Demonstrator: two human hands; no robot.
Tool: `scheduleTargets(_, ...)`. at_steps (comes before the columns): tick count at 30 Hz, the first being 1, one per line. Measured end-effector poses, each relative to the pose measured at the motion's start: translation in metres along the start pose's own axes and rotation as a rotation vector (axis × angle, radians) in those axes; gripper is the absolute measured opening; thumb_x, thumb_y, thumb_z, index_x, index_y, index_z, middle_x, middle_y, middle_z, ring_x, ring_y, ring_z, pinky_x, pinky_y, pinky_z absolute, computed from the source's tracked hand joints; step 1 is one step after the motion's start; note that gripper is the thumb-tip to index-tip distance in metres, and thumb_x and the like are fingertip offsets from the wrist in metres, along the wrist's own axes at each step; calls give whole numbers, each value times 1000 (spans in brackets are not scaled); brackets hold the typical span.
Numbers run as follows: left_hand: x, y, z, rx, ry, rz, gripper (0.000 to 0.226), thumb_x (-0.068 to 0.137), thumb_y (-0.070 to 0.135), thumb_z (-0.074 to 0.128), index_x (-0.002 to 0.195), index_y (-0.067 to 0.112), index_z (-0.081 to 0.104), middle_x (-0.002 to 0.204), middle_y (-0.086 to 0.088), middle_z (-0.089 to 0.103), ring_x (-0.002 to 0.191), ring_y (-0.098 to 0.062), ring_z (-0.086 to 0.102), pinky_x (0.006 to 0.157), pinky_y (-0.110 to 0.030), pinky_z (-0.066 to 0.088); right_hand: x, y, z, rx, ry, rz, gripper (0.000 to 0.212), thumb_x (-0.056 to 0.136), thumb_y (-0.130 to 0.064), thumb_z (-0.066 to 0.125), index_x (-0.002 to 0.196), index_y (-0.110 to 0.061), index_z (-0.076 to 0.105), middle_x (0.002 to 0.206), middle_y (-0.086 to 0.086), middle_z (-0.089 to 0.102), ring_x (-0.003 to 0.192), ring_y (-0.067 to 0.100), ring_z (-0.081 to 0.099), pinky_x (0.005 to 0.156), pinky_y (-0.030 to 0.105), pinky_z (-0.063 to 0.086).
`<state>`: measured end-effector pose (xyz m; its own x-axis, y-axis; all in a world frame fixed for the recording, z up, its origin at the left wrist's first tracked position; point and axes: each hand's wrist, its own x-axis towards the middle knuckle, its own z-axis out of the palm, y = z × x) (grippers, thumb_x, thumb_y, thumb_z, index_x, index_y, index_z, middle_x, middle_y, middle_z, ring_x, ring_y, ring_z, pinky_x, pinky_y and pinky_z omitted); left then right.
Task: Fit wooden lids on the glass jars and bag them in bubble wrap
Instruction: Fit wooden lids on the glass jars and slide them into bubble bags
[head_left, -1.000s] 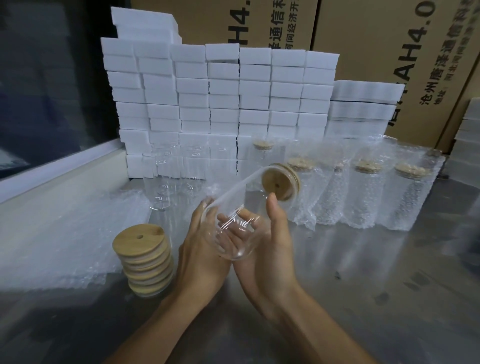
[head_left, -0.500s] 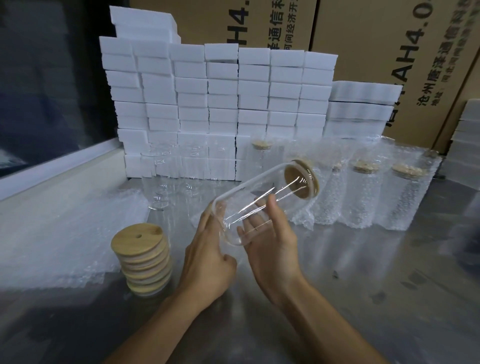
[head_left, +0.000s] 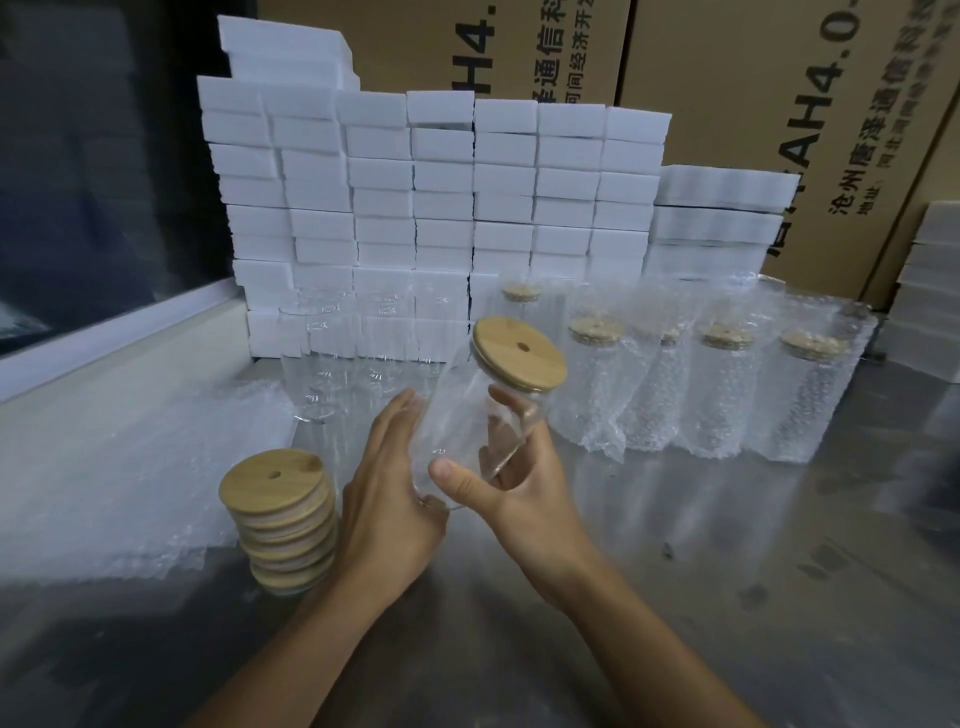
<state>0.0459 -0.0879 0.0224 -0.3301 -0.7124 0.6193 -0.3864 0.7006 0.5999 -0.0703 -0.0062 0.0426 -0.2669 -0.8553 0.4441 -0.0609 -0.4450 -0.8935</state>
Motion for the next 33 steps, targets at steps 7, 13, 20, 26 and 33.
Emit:
scheduleTargets(7,9,6,-1,67,-27,-76,51,83,40,55,133,30,49,139,10,49,127,-8,47,97,-37,49,0,17,3,-152,58,11,68,75,7,83,135,5,51,129,17,65,122,26,64,107,52,48)
scheduleTargets(13,8,1,-1,91,-55,-39,62,78,18,68,137,22,48,143,4,46,130,-13,45,100,-33,45,-2,1,3,-47,-93,103,68,74,-44,84,127,-13,55,115,-10,71,109,2,65,95,20,50)
scheduleTargets(20,4,-1,-2,13,-18,-46,85,63,-6,64,142,17,42,149,2,39,132,-11,38,99,-17,35,0,-12,-3,240,-157,211,95,70,-41,79,142,8,43,137,22,58,133,32,51,117,40,34)
scheduleTargets(26,0,2,1,12,62,-12,79,73,4,76,144,9,41,152,-3,38,132,-12,37,95,-22,32,2,-3,-6,156,-62,309,98,71,-7,80,152,4,28,137,19,62,127,32,59,116,49,40)
scheduleTargets(33,-7,17,-3,55,-4,105,86,72,-6,66,149,16,36,156,7,32,128,-13,42,88,-38,52,3,3,-7,6,108,296,83,73,-2,86,144,-7,44,123,5,71,108,15,72,92,27,58)
